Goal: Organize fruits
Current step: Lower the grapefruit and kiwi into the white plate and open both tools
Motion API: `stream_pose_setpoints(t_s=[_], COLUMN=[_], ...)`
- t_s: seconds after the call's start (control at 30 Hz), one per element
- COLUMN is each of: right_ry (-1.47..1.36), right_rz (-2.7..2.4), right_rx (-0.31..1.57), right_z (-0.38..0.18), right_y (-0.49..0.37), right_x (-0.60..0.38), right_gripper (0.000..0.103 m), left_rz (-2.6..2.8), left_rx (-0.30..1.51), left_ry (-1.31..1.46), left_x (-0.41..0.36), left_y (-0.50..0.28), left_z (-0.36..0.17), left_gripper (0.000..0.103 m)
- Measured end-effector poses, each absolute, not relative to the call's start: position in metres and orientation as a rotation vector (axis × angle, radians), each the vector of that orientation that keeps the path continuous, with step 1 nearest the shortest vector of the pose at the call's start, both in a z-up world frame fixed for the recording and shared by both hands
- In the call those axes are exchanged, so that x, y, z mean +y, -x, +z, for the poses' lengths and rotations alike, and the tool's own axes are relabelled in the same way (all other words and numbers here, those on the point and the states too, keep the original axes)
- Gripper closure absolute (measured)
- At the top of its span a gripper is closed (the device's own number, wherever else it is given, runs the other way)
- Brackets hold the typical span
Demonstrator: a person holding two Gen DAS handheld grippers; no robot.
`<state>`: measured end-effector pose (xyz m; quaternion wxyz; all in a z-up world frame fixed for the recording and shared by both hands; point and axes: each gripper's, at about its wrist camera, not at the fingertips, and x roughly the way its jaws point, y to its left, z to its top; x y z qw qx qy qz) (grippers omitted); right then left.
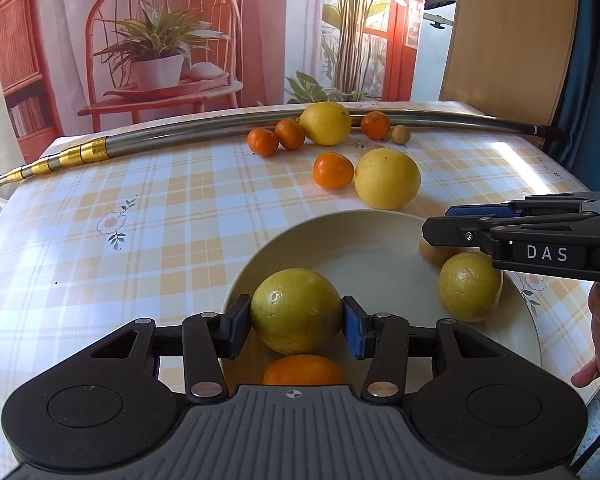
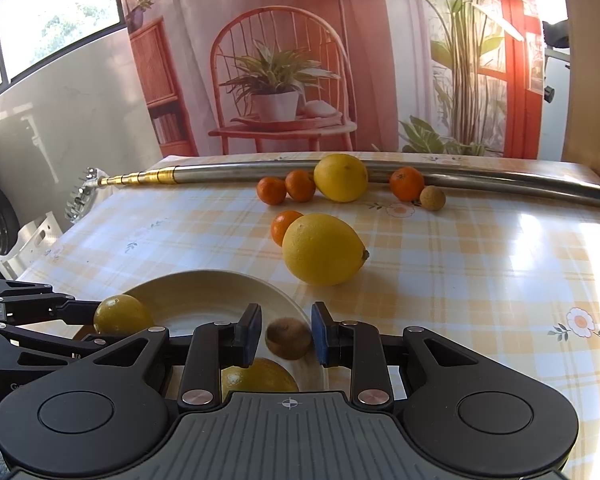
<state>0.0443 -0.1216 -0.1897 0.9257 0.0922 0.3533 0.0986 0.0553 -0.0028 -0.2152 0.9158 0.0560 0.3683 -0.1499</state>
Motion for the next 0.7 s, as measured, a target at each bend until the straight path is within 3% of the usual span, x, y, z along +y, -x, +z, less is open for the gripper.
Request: stream_pose_setpoints(t_s=[0.7], right_ry=[-0.226], right_rz=[0.155], right_rx=[0.693], right_z=[-0.184], right_y=[-0.044], right_x=[-0.138], right_gripper=[0.075], left_rz=[-0.270], left_rx=[0.702], left_ry=[-0.037], left_x=[0.016], left_y=[-0.065], left_z=[-0.189], left_gripper=[0.052])
